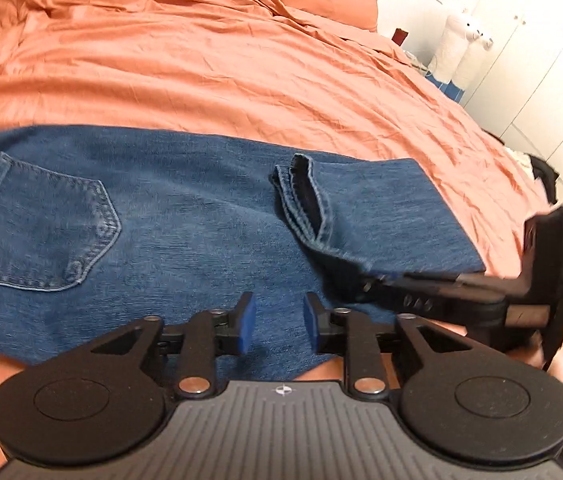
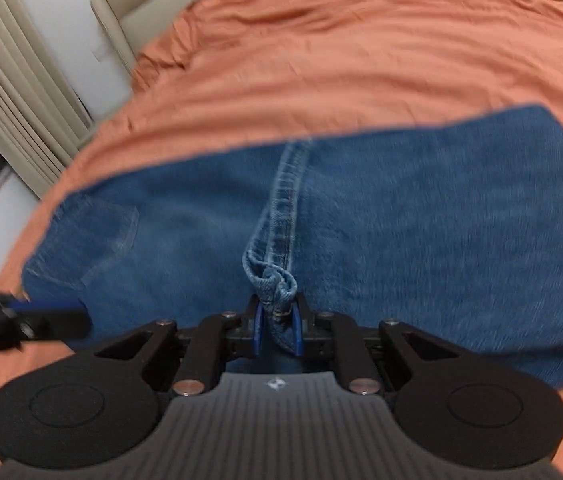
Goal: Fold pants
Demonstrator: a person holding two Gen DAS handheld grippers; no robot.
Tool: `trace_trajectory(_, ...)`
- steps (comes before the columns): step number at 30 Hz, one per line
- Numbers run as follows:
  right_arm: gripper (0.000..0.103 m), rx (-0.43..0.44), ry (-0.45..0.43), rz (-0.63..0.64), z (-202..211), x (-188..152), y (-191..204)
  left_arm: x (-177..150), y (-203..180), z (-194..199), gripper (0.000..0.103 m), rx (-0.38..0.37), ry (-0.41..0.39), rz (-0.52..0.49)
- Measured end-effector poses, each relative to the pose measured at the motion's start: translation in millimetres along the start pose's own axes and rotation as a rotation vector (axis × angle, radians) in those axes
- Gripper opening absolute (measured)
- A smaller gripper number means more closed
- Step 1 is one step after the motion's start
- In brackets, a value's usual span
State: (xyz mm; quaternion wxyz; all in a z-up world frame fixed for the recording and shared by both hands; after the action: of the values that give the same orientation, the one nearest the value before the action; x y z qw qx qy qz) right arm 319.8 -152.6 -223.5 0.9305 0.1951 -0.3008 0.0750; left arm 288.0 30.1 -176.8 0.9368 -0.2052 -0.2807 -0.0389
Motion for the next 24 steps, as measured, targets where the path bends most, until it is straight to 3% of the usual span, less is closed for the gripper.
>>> trace_trajectory(3, 0.023, 0.046, 0.008, -0.018, -1.2, -3.0, 3.8, 4.0, 1.2, -7.8, 0.049, -0.036, -0.003, 0.038)
trace_trajectory(4, 0.034, 0.066, 0.013, -0.015, -0.2, -3.8, 6.8, 6.9, 0.5, -10.9, 0.051, -0.047, -0.003, 0.053)
trace_trajectory(5, 0.036, 0.075, 0.016, -0.008, 3.7, -4.6, 5.1, 9.9, 0.0, -15.2, 0.052, -0.056, -0.004, 0.067)
trace_trajectory(10, 0.038, 0.067, -0.039, 0.009, 35.3, 5.0, -10.7, 30.1, -2.6, -38.0, 0.061, -0.110, -0.019, 0.170)
trace_trajectory(16, 0.038, -0.105, -0.116, 0.069, 80.9, 25.4, -75.1, 51.2, -7.0, -82.4, 0.063, -0.140, -0.024, 0.263)
trace_trajectory(19, 0.038, -0.182, -0.124, 0.069, 96.4, 27.9, -112.3, 58.4, -11.4, -100.8, 0.060, -0.126, -0.041, 0.264)
trace_trajectory(21, 0.038, -0.220, -0.124, 0.050, 106.0, 27.0, -137.2, 60.8, -16.3, -110.2, 0.052, -0.122, -0.044, 0.246)
trace_trajectory(24, 0.037, -0.252, -0.123, 0.018, 113.0, 24.4, -164.5, 61.7, -24.0, -120.0, 0.026, -0.083, -0.040, 0.187)
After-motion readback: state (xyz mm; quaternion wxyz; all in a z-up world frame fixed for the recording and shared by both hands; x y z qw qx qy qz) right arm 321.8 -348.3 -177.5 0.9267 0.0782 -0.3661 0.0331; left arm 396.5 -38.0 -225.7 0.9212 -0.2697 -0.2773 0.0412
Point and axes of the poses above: each gripper's, at about its wrist camera, not at the fingertips, and z roughly against the way its jaws point, y to its left, x to its top, the point moved 9 cm from there along -z, roughly the way its jaws point, and after that the axes turned 4 degrees about z, right-handed, at the moved point
